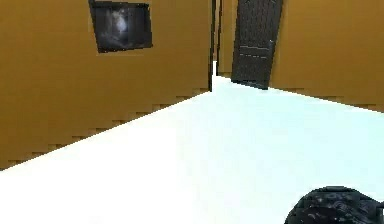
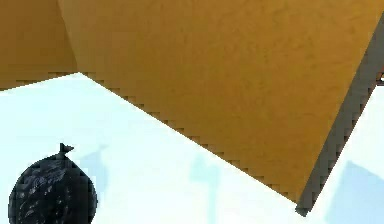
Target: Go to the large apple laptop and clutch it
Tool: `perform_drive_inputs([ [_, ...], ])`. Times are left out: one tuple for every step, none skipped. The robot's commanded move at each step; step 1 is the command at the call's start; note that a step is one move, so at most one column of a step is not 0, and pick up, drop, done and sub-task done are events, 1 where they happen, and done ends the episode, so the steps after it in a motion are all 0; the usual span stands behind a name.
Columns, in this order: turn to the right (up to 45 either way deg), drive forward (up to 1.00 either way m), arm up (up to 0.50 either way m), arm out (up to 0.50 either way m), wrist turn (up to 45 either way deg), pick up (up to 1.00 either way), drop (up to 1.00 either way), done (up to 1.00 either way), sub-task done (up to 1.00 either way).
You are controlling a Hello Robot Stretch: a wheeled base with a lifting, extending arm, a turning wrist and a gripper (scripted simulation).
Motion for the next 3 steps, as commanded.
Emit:
perform_drive_inputs([
  [0.0,1.0,0.0,0.0,0.0,0.0,0.0,0.0,0.0],
  [21.0,0.0,0.0,0.0,0.0,0.0,0.0,0.0,0.0],
  [0.0,1.0,0.0,0.0,0.0,0.0,0.0,0.0,0.0],
])
